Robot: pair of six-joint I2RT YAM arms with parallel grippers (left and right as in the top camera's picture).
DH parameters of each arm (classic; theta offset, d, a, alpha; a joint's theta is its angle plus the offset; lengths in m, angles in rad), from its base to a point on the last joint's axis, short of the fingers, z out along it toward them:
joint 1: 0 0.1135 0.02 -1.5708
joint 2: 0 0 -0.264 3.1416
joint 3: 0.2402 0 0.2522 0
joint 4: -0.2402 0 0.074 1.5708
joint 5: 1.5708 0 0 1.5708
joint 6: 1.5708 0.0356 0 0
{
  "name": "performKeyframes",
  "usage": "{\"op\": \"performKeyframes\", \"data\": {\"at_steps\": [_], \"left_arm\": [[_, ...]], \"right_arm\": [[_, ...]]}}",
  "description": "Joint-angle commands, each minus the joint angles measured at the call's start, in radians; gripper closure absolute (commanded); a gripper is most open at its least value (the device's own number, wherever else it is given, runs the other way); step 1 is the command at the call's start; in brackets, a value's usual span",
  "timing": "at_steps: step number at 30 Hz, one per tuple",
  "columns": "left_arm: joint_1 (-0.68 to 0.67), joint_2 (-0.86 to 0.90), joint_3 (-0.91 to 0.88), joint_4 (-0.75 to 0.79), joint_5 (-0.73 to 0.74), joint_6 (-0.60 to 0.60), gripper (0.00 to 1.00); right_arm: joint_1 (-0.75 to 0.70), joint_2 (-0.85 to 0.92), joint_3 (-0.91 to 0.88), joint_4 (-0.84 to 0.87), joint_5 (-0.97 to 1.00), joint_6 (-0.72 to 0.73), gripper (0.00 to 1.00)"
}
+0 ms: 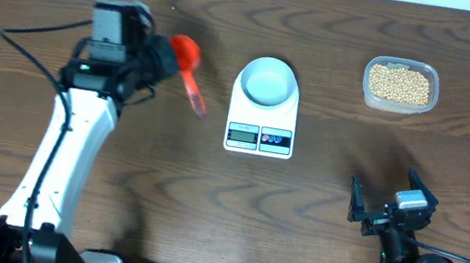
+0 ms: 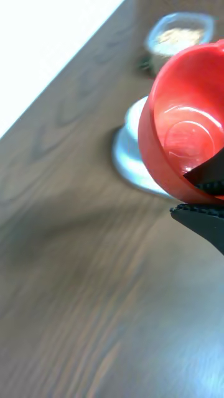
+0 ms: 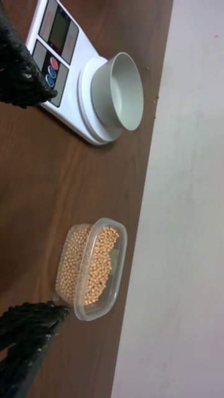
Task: Scoop item into bowl and weigh 50g on scale
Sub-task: 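Lift the red scoop with the left gripper toward the scale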
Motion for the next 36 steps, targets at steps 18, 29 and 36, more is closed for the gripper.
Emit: {"op": "performKeyframes", "data": {"at_steps": [18, 29, 36], "left_arm": [[-0.478, 0.022, 0.006, 0.093, 0.006, -0.116, 0.93], [-0.500, 0.028, 0.006, 0.339, -0.053, -0.145, 0.93], [-0.500, 0.028, 0.006, 0.442, -0.054, -0.238, 0.93]], "right_arm": [[0.003, -0.007, -0.005, 0.101, -0.170, 0.028, 0.01], [0.003, -0.007, -0.004, 0.373, -0.513, 0.142, 0.01], [0.003, 0.021, 0.052, 0.399, -0.527, 0.227, 0.01]]}}
